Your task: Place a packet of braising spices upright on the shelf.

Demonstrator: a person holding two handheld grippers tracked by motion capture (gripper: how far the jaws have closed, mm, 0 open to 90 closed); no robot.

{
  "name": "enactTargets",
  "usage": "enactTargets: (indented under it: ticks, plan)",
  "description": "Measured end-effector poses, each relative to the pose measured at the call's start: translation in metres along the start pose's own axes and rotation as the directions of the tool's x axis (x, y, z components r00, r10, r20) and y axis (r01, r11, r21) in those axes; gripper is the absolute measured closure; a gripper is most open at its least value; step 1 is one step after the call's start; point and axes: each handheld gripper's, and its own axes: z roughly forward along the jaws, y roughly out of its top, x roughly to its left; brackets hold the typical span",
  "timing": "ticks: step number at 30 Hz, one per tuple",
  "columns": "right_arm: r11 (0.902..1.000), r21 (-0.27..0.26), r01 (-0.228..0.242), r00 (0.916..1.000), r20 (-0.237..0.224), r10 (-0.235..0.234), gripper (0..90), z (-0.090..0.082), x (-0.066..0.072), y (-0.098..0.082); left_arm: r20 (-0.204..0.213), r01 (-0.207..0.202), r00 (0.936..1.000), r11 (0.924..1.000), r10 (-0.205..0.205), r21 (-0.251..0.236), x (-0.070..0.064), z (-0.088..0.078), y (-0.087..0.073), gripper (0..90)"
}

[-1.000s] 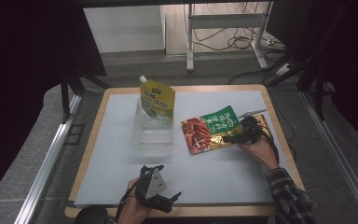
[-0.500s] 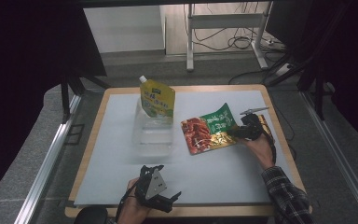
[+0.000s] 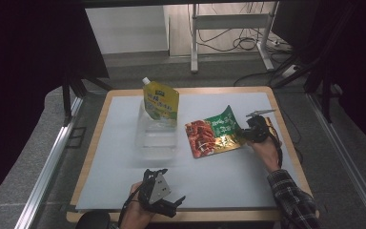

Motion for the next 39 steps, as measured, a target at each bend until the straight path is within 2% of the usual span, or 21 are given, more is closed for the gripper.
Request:
enactTargets:
  ticks: [2, 4, 8, 10, 22, 39]
  plan:
    - [0.9998, -0.008, 0.017, 0.9998, 0.011, -0.017, 88.9, -0.001, 0.002, 0.001, -0.001, 0.007, 1.0, 1.0, -0.007, -0.006, -0.001, 0.001, 0.0, 0.0]
    - [0.9998, -0.015, 0.013, 0.9999, 0.006, -0.013, 88.9, -0.004, 0.003, 0.003, -0.002, 0.0, 1.0, 1.0, 0.0, 0.0, 0.0, 0.0, 0.0, 0.0]
    - [0.9988, -0.045, -0.02, 0.9994, -0.03, 0.019, 88.8, -0.01, 0.001, 0.005, -0.003, 0.001, 1.0, 1.0, -0.001, 0.0, 0.0, 0.0, 0.0, 0.0]
    - [0.9981, -0.058, -0.023, 0.9988, -0.044, 0.021, 88.8, -0.012, 0.0, 0.006, -0.003, 0.001, 1.0, 1.0, -0.001, 0.0, 0.001, 0.0, 0.0, 0.0]
    - [0.9915, -0.12, 0.05, 0.9973, -0.048, -0.056, 88.8, -0.031, 0.014, 0.022, -0.012, 0.004, 0.9999, 1.0, -0.004, 0.0, 0.002, -0.001, 0.0, 0.0]
    - [0.9789, -0.184, 0.089, 0.991, -0.082, -0.106, 88.9, -0.05, 0.035, 0.049, -0.012, -0.006, 0.9999, 1.0, 0.006, 0.006, 0.001, -0.001, 0.0, 0.0]
